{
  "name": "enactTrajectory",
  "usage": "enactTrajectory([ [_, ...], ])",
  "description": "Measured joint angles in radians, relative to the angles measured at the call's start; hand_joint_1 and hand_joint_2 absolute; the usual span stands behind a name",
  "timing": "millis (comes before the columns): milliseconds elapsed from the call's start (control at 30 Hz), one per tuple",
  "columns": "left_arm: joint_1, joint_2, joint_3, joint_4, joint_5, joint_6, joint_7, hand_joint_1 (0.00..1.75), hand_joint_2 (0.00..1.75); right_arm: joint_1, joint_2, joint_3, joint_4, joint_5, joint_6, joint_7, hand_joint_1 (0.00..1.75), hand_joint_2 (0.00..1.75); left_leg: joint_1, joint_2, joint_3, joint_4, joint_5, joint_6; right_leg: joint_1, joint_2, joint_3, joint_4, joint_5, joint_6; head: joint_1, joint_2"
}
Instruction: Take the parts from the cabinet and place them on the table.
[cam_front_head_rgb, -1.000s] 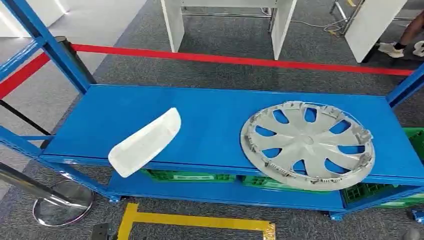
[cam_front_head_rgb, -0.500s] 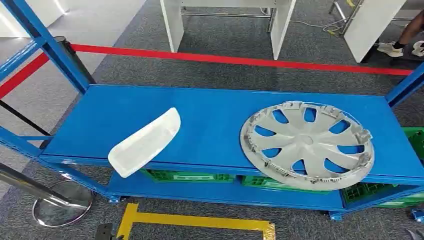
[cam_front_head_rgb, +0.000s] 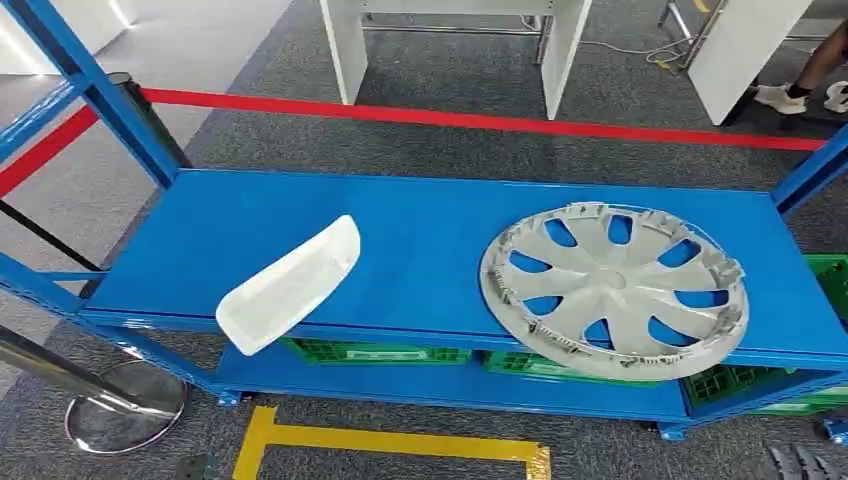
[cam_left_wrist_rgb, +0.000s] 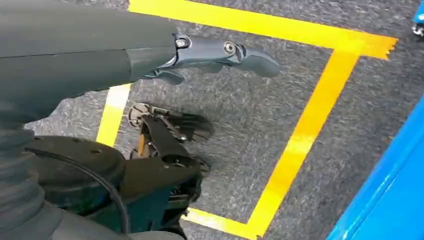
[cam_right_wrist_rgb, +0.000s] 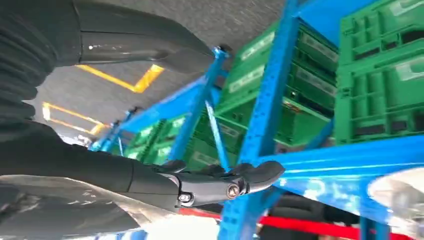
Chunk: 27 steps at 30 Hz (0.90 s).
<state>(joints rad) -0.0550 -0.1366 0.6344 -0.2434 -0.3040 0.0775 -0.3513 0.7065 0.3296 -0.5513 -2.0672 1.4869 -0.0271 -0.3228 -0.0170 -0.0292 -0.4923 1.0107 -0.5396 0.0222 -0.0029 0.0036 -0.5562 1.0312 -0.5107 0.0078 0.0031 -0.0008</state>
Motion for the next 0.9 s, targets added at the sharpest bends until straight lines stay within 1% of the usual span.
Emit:
enactTrajectory([
  [33,0.001,0.004,0.003,0.001,0.0,-0.005,0.0,0.0,1.75,-0.006,-0.004,0.014,0.002,0.015,0.0,0.02,0.0,1.75,0.0,0.0,0.0,0.0,0.0,0.0,0.0,0.0,0.0,0.0,0.0,0.0,0.001,0.0],
  [100,0.003,0.011,0.017,0.002,0.0,-0.012,0.002,0.0,1.75,-0.011,-0.031,0.055,0.006,0.032,0.0,0.088,0.0,1.75,0.0,0.0,0.0,0.0,0.0,0.0,0.0,0.0,0.0,0.0,0.0,0.0,0.0,0.0],
  [167,0.004,0.017,0.022,0.003,0.0,-0.015,0.003,0.0,1.75,-0.007,-0.085,0.118,0.007,0.029,-0.001,0.206,0.0,1.75,0.0,0.0,0.0,0.0,0.0,0.0,0.0,0.0,0.0,0.0,0.0,0.0,0.0,0.0],
  [200,0.005,0.019,0.026,0.003,-0.001,-0.015,0.003,0.0,1.75,-0.006,-0.12,0.155,0.006,0.018,-0.001,0.279,0.0,1.75,0.0,0.0,0.0,0.0,0.0,0.0,0.0,0.0,0.001,0.0,0.0,0.0,0.0,0.0],
  [267,0.004,0.021,0.034,0.003,-0.013,-0.016,0.004,0.0,1.75,0.003,-0.217,0.24,0.001,-0.018,-0.001,0.438,0.0,1.75,-0.001,0.0,0.0,0.0,0.0,0.0,-0.001,0.0,0.001,0.0,0.0,0.0,0.0,0.0],
  [300,0.003,0.021,0.037,0.003,-0.024,-0.016,0.008,0.0,1.75,0.01,-0.275,0.291,-0.004,-0.042,-0.003,0.533,0.0,1.75,-0.001,0.0,0.0,0.0,0.0,0.0,-0.001,0.0,0.001,0.0,0.0,0.0,0.0,0.0],
  [333,0.003,0.022,0.039,0.003,-0.034,-0.014,0.01,0.0,1.75,0.015,-0.326,0.333,-0.008,-0.062,-0.008,0.605,0.0,1.75,-0.002,0.0,0.0,0.0,0.0,0.0,-0.001,0.0,0.001,0.0,0.0,0.0,0.0,0.0],
  [367,0.002,0.022,0.04,0.003,-0.042,-0.01,0.012,0.0,1.75,0.022,-0.386,0.376,-0.01,-0.077,-0.014,0.661,0.0,1.75,-0.002,0.0,0.0,0.0,0.0,0.0,-0.002,0.0,0.0,-0.001,0.0,0.0,0.0,0.0],
  [400,0.002,0.022,0.04,0.003,-0.043,-0.008,0.012,0.0,1.75,0.029,-0.424,0.41,-0.012,-0.085,-0.018,0.678,0.0,1.75,-0.003,0.0,0.0,0.001,0.0,0.0,-0.002,0.0,0.0,-0.001,0.0,0.0,0.0,0.0],
  [433,0.001,0.022,0.041,0.003,-0.045,-0.007,0.012,0.0,1.75,0.034,-0.446,0.429,-0.013,-0.087,-0.019,0.683,0.0,1.75,-0.003,0.0,0.0,0.001,0.0,0.0,-0.002,0.0,0.0,-0.001,0.0,0.0,0.0,0.0],
  [467,0.001,0.022,0.041,0.003,-0.046,-0.006,0.013,0.0,1.75,0.038,-0.481,0.456,-0.013,-0.088,-0.02,0.691,0.0,1.75,-0.003,0.0,0.0,0.001,0.0,0.001,-0.002,0.0,0.0,-0.001,0.0,0.001,0.0,0.0],
  [500,-0.001,0.021,0.041,0.003,-0.055,-0.004,0.014,0.0,1.75,0.043,-0.508,0.475,-0.015,-0.088,-0.027,0.711,0.0,1.75,-0.003,0.0,0.0,0.001,-0.001,0.001,-0.003,0.0,0.0,-0.001,0.0,0.001,0.0,0.0],
  [533,-0.002,0.021,0.041,0.003,-0.067,0.002,0.016,0.0,1.75,0.053,-0.527,0.489,-0.019,-0.088,-0.041,0.743,0.0,1.75,-0.003,0.0,0.0,0.001,-0.001,0.001,-0.003,-0.001,-0.001,-0.001,0.0,0.001,0.0,0.0],
  [567,-0.005,0.017,0.04,0.003,-0.089,0.015,0.022,0.0,1.75,0.072,-0.56,0.501,-0.029,-0.088,-0.072,0.796,0.0,1.75,-0.003,-0.001,0.0,0.001,-0.001,0.001,-0.003,-0.001,-0.001,-0.001,0.0,0.001,-0.001,0.0],
  [600,-0.008,0.013,0.039,0.003,-0.105,0.029,0.027,0.0,1.75,0.097,-0.588,0.503,-0.041,-0.084,-0.102,0.832,0.0,1.75,-0.003,-0.001,0.0,0.001,-0.001,0.001,-0.003,-0.001,-0.001,-0.001,0.0,0.001,0.0,0.0],
  [633,-0.013,0.005,0.037,0.003,-0.116,0.042,0.034,0.0,1.75,0.119,-0.614,0.503,-0.053,-0.079,-0.13,0.855,0.0,1.75,-0.003,-0.001,0.0,0.001,-0.001,0.001,-0.003,-0.001,0.0,-0.001,0.0,0.001,0.0,0.0],
  [700,-0.022,-0.006,0.037,0.003,-0.126,0.054,0.039,0.0,1.75,0.15,-0.65,0.502,-0.07,-0.075,-0.151,0.864,0.0,1.75,-0.003,0.0,0.0,0.001,-0.001,0.001,-0.003,0.001,0.0,-0.001,0.0,0.001,0.0,0.0],
  [767,-0.031,-0.014,0.036,0.003,-0.127,0.055,0.041,0.0,1.75,0.17,-0.671,0.505,-0.08,-0.074,-0.153,0.865,0.0,1.75,-0.003,0.001,0.0,0.001,-0.001,0.001,-0.003,0.001,0.0,-0.001,0.0,0.002,0.0,0.0],
  [800,-0.034,-0.017,0.034,0.003,-0.131,0.061,0.041,0.0,1.75,0.175,-0.681,0.508,-0.085,-0.068,-0.168,0.857,0.0,1.75,-0.003,0.001,0.0,0.001,-0.001,0.001,-0.003,0.001,0.0,-0.001,0.001,0.002,0.0,0.0],
  [833,-0.035,-0.019,0.032,0.003,-0.14,0.076,0.037,0.0,1.75,0.175,-0.683,0.508,-0.085,-0.054,-0.201,0.839,0.0,1.75,-0.003,0.001,0.0,0.001,-0.001,0.001,-0.003,0.002,0.0,-0.001,0.001,0.002,0.001,0.0],
  [867,-0.038,-0.023,0.027,0.003,-0.15,0.102,0.033,0.0,1.75,0.175,-0.683,0.504,-0.085,-0.034,-0.265,0.81,0.0,1.75,-0.003,0.002,0.001,0.001,-0.001,0.001,-0.003,0.002,-0.001,-0.001,0.001,0.002,0.0,0.0],
  [900,-0.041,-0.025,0.023,0.003,-0.155,0.122,0.032,0.0,1.75,0.173,-0.683,0.498,-0.085,-0.015,-0.314,0.779,0.0,1.75,-0.003,0.002,0.001,0.001,-0.001,0.001,-0.003,0.002,0.0,-0.001,0.001,0.002,0.0,0.0],
])
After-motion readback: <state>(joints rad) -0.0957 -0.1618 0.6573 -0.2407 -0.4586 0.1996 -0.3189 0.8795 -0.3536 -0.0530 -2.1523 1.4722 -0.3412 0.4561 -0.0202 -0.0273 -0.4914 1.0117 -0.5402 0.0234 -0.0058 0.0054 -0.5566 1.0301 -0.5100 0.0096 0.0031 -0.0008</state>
